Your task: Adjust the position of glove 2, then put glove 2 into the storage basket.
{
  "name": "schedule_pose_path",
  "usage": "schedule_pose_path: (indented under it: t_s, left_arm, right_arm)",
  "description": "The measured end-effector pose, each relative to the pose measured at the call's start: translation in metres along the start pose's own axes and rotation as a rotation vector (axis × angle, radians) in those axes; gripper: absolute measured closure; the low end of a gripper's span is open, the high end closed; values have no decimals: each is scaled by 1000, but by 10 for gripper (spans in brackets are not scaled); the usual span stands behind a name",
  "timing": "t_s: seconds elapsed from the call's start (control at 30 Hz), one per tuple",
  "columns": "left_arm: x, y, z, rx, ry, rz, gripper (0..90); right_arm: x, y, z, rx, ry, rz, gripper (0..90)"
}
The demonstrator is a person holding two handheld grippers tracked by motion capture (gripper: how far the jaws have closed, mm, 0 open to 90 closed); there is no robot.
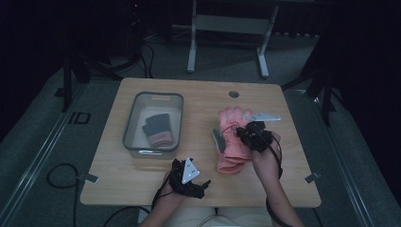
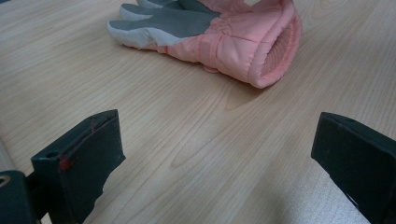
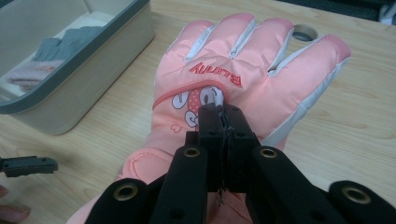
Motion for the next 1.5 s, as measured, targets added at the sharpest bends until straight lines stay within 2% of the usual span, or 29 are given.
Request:
schedule_pose_path:
  t_s: [0.07,0.2,0.47,0.6,0.73,0.87,0.9,0.97,1.03,1.1,1.13,1.2,1.23,1.3,1.37,1.4,1.5]
  left_arm:
    - [0,0,0,1,-1,-2,16]
    - [0,1,0,6,0,-2,15]
    - [0,1,0,9,5,-4,15]
    - [0,2,1,15,12,-12,15]
    - [0,1,1,12,13,-9,15]
    - [0,1,2,16,7,-16,16]
    - [0,2,2,21,10,-20,16]
    - [-1,3,3,37,25,-31,16]
    - [-3,5,3,62,44,-41,16]
    - [-7,9,2,121,69,-36,39]
    - [-9,11,1,127,63,-43,40]
    - [-15,16,-1,127,60,-55,43]
    - [-19,18,-2,127,58,-68,42]
    - [-29,22,-2,137,60,-102,43]
    - [-38,23,0,141,69,-104,44]
    - [-44,23,0,145,76,-105,67]
    - [-62,22,-1,154,70,-103,75]
  right_arm:
    - [3,-6,6,9,13,5,880]
    - [9,-15,8,18,17,26,879]
    - [33,-57,15,16,30,123,876]
    - [36,-64,18,4,45,134,867]
    - [38,-69,17,-16,38,140,845]
    - [34,-63,15,-40,28,126,773]
    - [31,-57,13,-58,28,109,733]
    - [30,-53,13,-65,35,99,715]
    - [26,-44,9,-90,63,58,697]
    - [23,-37,5,-88,101,37,674]
    - [22,-33,2,-102,106,25,669]
    - [21,-26,-5,-126,113,7,654]
    - [21,-24,-9,-113,131,4,648]
    - [22,-19,-17,-118,135,-8,648]
    - [23,-17,-25,-103,124,-16,648]
    - [23,-17,-31,-118,95,-14,659]
    - [21,-17,-33,-110,85,-6,672]
Point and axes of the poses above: each handheld gripper's, and its own axes: y roughly backward along the jaws, x roughly out of its underside, z roughly to its left, the point moved 3 cm from there along -y, roughly forward along the jaws, and after that the axes turned 7 degrees about x, right-handed, at the moved point
